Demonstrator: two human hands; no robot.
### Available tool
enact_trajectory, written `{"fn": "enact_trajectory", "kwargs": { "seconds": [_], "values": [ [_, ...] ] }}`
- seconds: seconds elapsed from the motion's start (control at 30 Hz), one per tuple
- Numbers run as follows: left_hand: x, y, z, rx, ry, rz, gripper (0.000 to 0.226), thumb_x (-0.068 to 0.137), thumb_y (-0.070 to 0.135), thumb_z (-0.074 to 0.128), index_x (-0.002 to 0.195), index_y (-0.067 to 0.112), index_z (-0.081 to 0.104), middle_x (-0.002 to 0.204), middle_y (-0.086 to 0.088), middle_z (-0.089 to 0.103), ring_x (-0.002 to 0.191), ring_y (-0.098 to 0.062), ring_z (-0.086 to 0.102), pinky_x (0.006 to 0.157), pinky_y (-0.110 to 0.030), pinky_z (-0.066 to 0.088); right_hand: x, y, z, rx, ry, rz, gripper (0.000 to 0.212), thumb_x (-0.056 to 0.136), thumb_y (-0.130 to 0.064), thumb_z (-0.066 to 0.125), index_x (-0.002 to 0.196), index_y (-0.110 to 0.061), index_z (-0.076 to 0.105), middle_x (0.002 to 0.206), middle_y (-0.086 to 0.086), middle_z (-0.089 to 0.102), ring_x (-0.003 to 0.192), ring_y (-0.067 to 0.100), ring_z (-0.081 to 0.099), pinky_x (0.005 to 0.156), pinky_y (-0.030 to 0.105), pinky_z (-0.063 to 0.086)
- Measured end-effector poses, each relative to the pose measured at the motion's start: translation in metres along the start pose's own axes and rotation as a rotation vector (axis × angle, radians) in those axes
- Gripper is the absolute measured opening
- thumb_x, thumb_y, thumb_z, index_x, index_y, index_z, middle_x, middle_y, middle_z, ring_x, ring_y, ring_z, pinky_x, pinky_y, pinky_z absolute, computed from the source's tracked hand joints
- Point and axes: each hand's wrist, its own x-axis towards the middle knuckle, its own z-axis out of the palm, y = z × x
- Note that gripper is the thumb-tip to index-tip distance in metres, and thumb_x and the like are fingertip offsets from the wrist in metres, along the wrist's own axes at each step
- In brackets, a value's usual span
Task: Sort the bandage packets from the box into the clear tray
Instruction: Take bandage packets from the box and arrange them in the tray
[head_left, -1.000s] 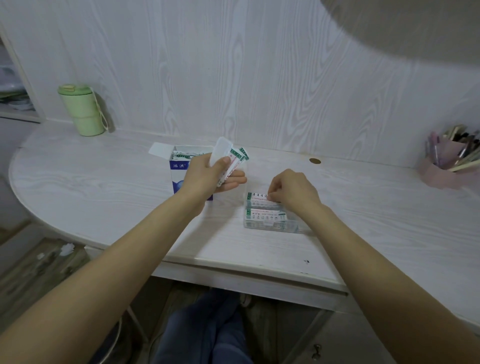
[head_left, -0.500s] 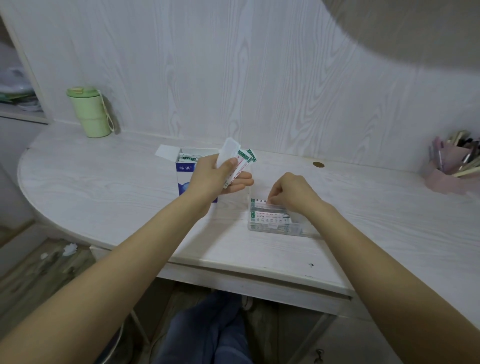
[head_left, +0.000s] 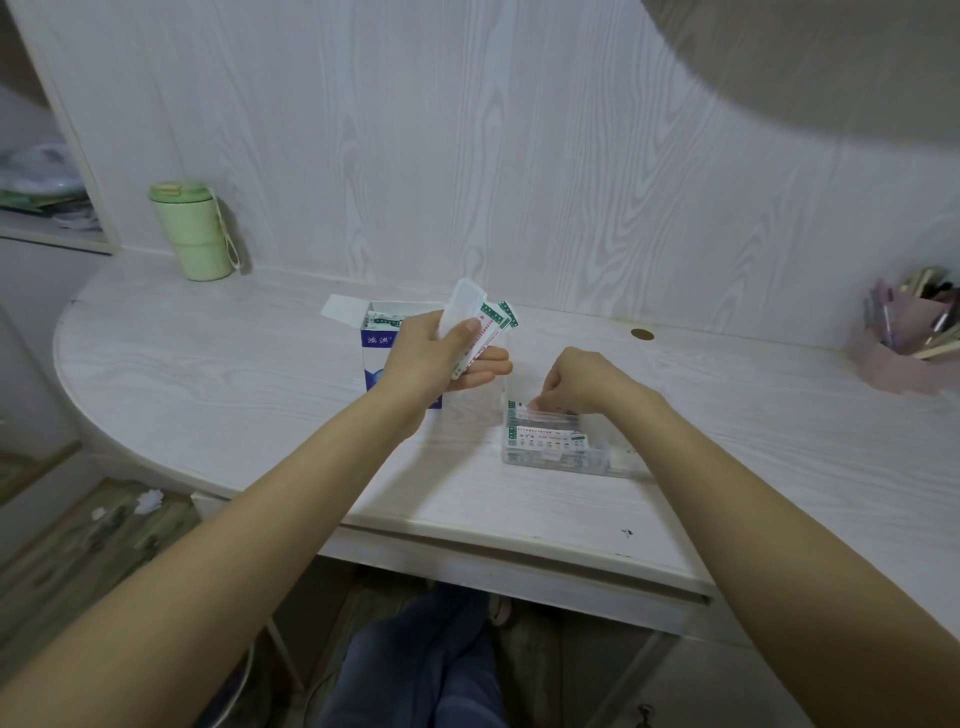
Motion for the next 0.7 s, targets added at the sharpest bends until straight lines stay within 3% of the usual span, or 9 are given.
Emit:
{"fn": "enact_trajectory", "kwargs": {
  "seconds": [0.13, 0.17, 0.23, 0.33, 0.47, 0.57, 0.7],
  "values": [
    [0.0, 0.001, -0.002, 0.001, -0.002, -0.006, 0.018, 0.099, 0.017, 0.047, 0.111, 0.006, 0.055, 0.086, -0.015, 0.072, 0.076, -0.023, 0.073, 0.068, -0.026, 0.06, -0.006, 0.001, -0.004, 0.108, 0.041, -0.022, 0.027, 0.083, -0.029, 0.072, 0.077, -0.002, 0.069, 0.062, 0.002, 0.047, 0.062, 0.016, 0.043, 0.055, 0.026, 0.031],
    [-0.001, 0.001, -0.002, -0.002, -0.006, -0.006, 0.018, 0.099, 0.017, 0.047, 0.11, 0.006, 0.056, 0.086, -0.015, 0.072, 0.076, -0.023, 0.073, 0.068, -0.026, 0.059, -0.01, 0.003, -0.007, 0.205, 0.096, -0.057, 0.022, 0.084, -0.028, 0.071, 0.077, -0.006, 0.069, 0.063, -0.001, 0.048, 0.063, 0.014, 0.044, 0.056, 0.025, 0.031],
    [-0.001, 0.001, -0.002, -0.018, -0.016, -0.011, 0.017, 0.099, 0.016, 0.048, 0.109, 0.005, 0.056, 0.087, -0.017, 0.071, 0.076, -0.024, 0.073, 0.068, -0.026, 0.059, -0.021, 0.003, -0.016, 0.54, 0.162, -0.144, 0.016, 0.085, -0.027, 0.07, 0.094, -0.014, 0.072, 0.073, -0.006, 0.056, 0.071, 0.009, 0.05, 0.062, 0.021, 0.036],
    [-0.003, 0.001, 0.001, -0.021, -0.052, -0.029, 0.019, 0.098, 0.013, 0.05, 0.113, 0.004, 0.058, 0.091, -0.018, 0.072, 0.079, -0.026, 0.073, 0.069, -0.027, 0.059, -0.038, -0.003, -0.025, 0.918, 0.0, -0.253, 0.029, 0.085, -0.03, 0.069, 0.112, -0.02, 0.066, 0.088, -0.005, 0.067, 0.081, 0.009, 0.061, 0.067, 0.021, 0.044],
    [-0.007, 0.003, 0.005, -0.058, -0.149, -0.044, 0.018, 0.095, 0.006, 0.053, 0.111, 0.002, 0.061, 0.098, -0.02, 0.071, 0.086, -0.029, 0.072, 0.071, -0.027, 0.059, -0.04, -0.01, -0.021, 1.068, 0.14, -0.246, 0.01, 0.083, -0.014, 0.071, 0.09, -0.007, 0.07, 0.076, 0.004, 0.069, 0.066, 0.01, 0.063, 0.059, 0.019, 0.046],
    [-0.008, 0.004, 0.006, -0.061, -0.154, -0.045, 0.016, 0.094, 0.006, 0.054, 0.109, 0.004, 0.061, 0.1, -0.018, 0.071, 0.086, -0.029, 0.072, 0.075, -0.03, 0.059, -0.039, -0.006, -0.017, 1.127, 0.203, -0.245, 0.007, 0.081, -0.002, 0.07, 0.088, -0.001, 0.07, 0.072, 0.005, 0.068, 0.059, 0.007, 0.062, 0.059, 0.015, 0.049],
    [-0.009, 0.0, 0.004, -0.086, -0.154, -0.059, 0.021, 0.097, 0.009, 0.049, 0.114, 0.0, 0.058, 0.105, -0.019, 0.069, 0.089, -0.031, 0.071, 0.077, -0.032, 0.059, -0.037, 0.0, -0.01, 1.177, 0.229, -0.214, 0.006, 0.084, -0.002, 0.067, 0.09, -0.002, 0.07, 0.078, 0.007, 0.07, 0.062, 0.007, 0.062, 0.065, 0.014, 0.052]
  ]
}}
